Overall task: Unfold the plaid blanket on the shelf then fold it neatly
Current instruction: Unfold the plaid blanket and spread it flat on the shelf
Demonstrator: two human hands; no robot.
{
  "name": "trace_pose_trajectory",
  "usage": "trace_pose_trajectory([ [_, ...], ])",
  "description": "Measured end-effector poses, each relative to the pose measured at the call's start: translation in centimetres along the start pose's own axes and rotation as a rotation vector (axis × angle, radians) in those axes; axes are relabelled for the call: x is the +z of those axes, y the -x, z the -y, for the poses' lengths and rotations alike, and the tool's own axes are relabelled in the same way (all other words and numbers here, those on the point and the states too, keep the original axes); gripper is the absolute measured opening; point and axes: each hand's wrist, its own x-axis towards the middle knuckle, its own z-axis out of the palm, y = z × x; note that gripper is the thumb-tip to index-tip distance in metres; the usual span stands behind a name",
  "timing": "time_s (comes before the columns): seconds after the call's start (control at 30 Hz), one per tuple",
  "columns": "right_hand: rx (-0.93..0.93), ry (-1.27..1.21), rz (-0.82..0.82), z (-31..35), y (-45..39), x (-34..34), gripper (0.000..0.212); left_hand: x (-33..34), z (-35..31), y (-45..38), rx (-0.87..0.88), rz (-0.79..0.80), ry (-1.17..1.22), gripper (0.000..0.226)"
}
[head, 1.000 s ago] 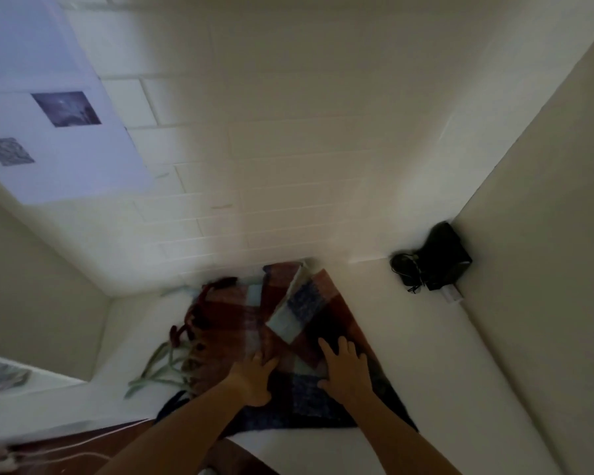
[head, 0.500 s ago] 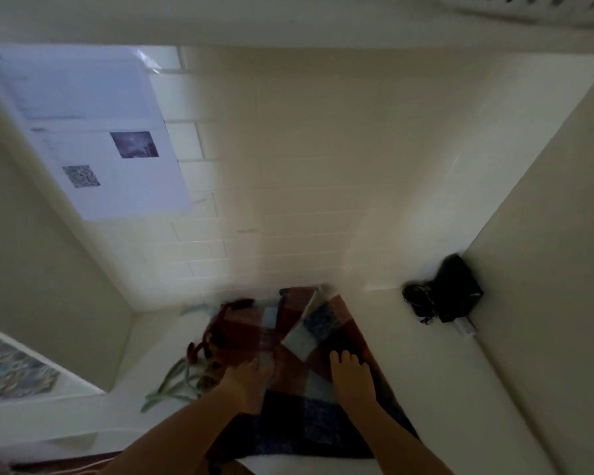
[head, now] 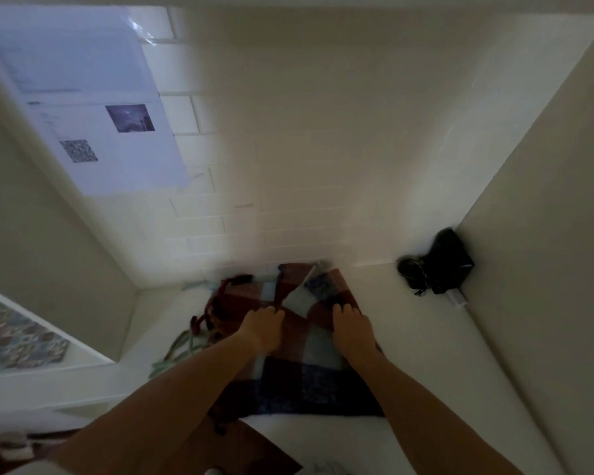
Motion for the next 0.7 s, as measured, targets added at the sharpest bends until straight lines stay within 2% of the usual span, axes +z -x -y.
trace_pose_trajectory([
  [0.17,-0.017,-0.046,-0.045,-0.4,0.0,0.1,0.058,0.4,-0.2,-0.5,-0.013,-0.072,0.020,0.049],
  [0.33,0.018,-0.117,-0.143,-1.9,-0.3,-0.4,0.056,0.6,-1.0,-1.7,0.001,-0.068,0.009,0.056],
  [0.47,0.090,-0.123,-0.214,-5.6,-0.7,-1.0,0.037,1.3,-1.4,-3.1,0.020,-0.075,0.007,0.057],
  [0.57,0.230,-0.179,-0.248,-9.8,-1.2,-0.4,0.032,1.9,-1.6,-4.0,0.015,-0.045,0.012,0.060],
  [0.7,0.576,-0.206,-0.176,-14.7,-1.2,1.4,0.051,3.4,-1.7,-5.0,0.005,0.004,0.035,0.062],
])
